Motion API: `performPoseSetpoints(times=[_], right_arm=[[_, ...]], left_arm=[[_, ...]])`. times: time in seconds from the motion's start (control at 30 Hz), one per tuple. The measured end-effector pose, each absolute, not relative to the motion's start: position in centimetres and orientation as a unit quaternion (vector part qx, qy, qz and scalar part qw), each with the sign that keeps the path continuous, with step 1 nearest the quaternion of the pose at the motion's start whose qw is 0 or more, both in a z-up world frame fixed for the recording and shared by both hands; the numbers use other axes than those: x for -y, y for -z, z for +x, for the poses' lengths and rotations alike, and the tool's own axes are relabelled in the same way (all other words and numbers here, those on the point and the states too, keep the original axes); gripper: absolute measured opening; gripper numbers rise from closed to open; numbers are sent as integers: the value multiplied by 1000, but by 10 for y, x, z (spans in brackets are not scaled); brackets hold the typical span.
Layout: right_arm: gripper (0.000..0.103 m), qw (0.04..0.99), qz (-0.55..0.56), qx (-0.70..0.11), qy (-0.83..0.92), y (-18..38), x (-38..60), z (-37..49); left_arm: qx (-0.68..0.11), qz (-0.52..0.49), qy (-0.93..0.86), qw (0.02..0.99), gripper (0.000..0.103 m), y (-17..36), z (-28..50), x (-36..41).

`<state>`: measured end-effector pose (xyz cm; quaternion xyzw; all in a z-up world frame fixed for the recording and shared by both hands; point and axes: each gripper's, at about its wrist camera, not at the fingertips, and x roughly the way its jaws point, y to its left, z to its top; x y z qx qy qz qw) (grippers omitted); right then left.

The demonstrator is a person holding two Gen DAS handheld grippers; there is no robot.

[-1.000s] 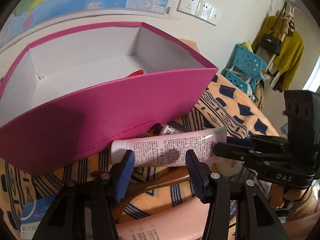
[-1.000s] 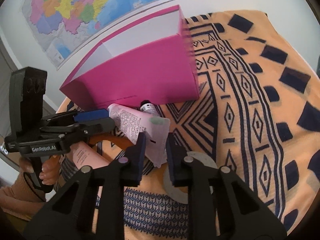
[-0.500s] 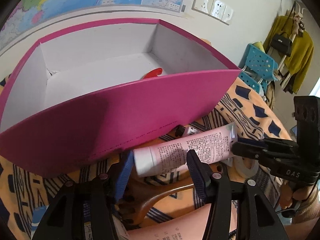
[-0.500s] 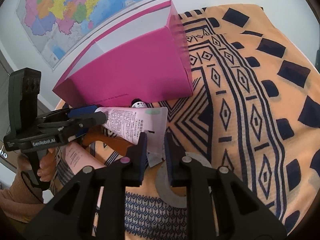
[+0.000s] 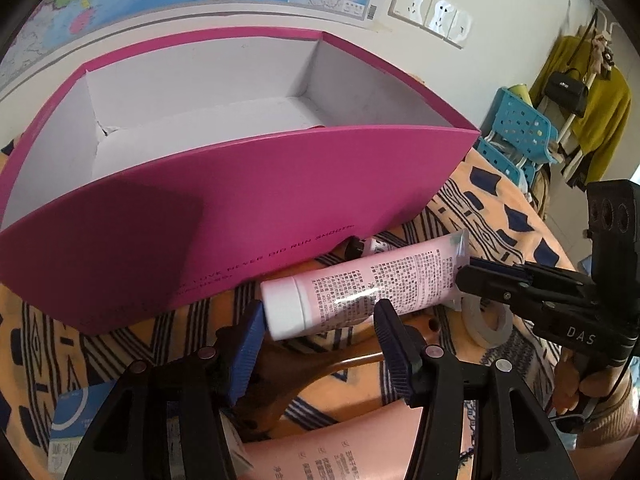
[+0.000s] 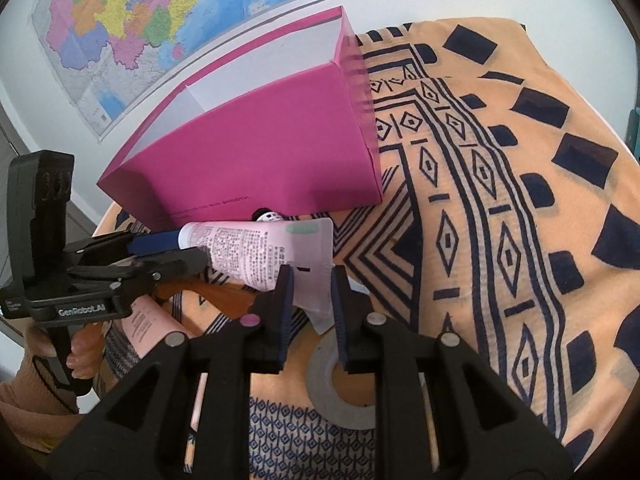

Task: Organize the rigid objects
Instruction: 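Lower the cosmetic tube into the magenta box and open the right tool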

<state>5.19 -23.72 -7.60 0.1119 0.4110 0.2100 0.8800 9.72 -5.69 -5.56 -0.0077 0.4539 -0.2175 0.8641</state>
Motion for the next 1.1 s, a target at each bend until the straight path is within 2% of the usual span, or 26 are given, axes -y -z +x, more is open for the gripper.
performPoseSetpoints(times=[0.23,0.7,1.1], right_arm=[[22,885,95,-400,-221,60,231,44],[22,898,66,-324,-290,-14,201,45],[22,884,50,-331,-326,-26,155,100]], left_arm=[[-435,-15,214,875,57,37,81,49],[-331,-21,182,926,60,-47,55,7],[-345,-29,108,932,60,-45,100,-30]])
